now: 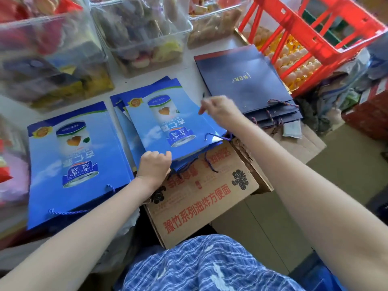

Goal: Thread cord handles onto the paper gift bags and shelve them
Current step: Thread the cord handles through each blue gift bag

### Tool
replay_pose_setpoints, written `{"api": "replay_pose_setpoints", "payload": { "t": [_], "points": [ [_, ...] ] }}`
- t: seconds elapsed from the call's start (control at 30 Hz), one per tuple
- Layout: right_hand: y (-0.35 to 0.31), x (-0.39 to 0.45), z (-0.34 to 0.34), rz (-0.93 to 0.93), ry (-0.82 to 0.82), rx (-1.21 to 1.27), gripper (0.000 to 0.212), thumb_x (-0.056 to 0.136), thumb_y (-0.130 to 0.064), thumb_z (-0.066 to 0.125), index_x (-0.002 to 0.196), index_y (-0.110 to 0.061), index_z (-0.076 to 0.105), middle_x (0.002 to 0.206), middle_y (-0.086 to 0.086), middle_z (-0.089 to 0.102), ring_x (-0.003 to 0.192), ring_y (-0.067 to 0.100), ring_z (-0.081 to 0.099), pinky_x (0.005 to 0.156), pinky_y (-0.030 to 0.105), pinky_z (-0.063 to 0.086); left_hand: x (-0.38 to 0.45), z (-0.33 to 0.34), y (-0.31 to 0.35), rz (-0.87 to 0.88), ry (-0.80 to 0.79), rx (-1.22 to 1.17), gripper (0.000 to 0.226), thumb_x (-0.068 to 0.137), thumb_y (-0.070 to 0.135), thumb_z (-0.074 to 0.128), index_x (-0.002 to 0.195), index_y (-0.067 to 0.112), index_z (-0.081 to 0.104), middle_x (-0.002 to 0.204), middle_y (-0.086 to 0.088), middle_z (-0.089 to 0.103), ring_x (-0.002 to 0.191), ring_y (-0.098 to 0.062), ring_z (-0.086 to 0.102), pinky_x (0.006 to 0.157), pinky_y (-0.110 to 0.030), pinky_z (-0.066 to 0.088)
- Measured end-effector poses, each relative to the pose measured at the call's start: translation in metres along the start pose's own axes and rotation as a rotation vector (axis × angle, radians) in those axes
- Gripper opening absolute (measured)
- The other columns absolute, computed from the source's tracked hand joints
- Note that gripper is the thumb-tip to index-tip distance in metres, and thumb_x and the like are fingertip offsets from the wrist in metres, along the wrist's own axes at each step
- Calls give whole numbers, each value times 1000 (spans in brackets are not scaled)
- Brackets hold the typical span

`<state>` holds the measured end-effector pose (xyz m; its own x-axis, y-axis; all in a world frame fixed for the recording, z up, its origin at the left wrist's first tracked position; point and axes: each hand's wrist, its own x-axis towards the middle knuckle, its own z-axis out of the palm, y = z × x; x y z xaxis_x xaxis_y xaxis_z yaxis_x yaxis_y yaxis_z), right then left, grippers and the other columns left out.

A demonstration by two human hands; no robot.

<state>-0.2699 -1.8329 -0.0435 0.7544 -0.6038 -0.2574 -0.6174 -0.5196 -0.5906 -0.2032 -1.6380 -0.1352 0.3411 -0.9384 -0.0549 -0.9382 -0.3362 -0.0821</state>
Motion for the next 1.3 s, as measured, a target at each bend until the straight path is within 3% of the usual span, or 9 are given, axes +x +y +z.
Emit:
{"api": "replay_pose_setpoints", "payload": {
  "t": [0.13,0.23,0.37,0.43,0.5,0.57,0.7,1.0,1.3],
  "points": [
    [2,-19,41,-94,-294,-124,24,96,-14,47,104,-7,69,86,8,65,60,16,48,51,17,37,-28,2,-1,135,359,-105,25,45,1,65,49,16,45,42,0,44,40,-20,45,45,-24,36],
    [11,-29,57,-112,-431,-76,24,94,-21,55,83,-3,68,76,4,65,75,21,52,64,25,39,-43,10,-6,159,451,-214,13,75,7,59,63,13,60,60,1,61,58,-16,61,52,-28,47],
    [17,-44,63,-122,-556,-52,20,88,-16,61,106,-12,70,68,-12,62,65,-2,52,62,12,37,-46,4,-9,179,503,-298,27,88,18,49,71,10,68,70,0,68,68,-14,65,55,-28,51],
    [21,-49,61,-76,-551,59,16,88,-13,61,99,-9,71,53,-20,58,51,-9,48,51,6,34,-46,2,-9,207,486,-324,34,92,21,44,72,10,69,73,1,69,72,-13,66,58,-28,51],
    [23,-54,58,-25,-554,169,16,91,-16,57,85,-10,71,66,-15,67,51,-5,47,47,8,32,-49,3,-10,225,427,-360,35,92,23,43,74,10,69,76,2,70,75,-12,67,60,-27,52],
    [24,-59,60,-10,-576,184,23,95,-21,52,84,-14,71,87,-2,71,58,1,44,50,12,32,-52,3,-10,220,376,-412,26,89,22,50,76,9,68,77,1,71,74,-14,68,60,-26,55],
    [24,-62,73,-19,-440,178,15,89,-12,60,90,-8,74,86,2,70,76,10,56,66,20,42,-53,1,-8,182,304,-503,10,74,8,76,78,8,67,76,-2,70,69,-17,67,56,-29,56],
    [21,-59,89,-10,-294,238,1,78,-11,72,79,-11,72,87,5,72,87,21,65,83,36,52,-58,2,-10,173,342,-491,12,73,7,76,81,6,67,77,-3,70,70,-18,67,56,-31,56],
    [5,-49,77,-82,-335,177,5,78,-3,70,76,-8,71,74,0,67,69,9,58,69,16,46,-54,-7,-17,227,376,-466,17,87,17,57,81,7,69,80,-4,71,75,-17,68,61,-30,56]
  ]
}}
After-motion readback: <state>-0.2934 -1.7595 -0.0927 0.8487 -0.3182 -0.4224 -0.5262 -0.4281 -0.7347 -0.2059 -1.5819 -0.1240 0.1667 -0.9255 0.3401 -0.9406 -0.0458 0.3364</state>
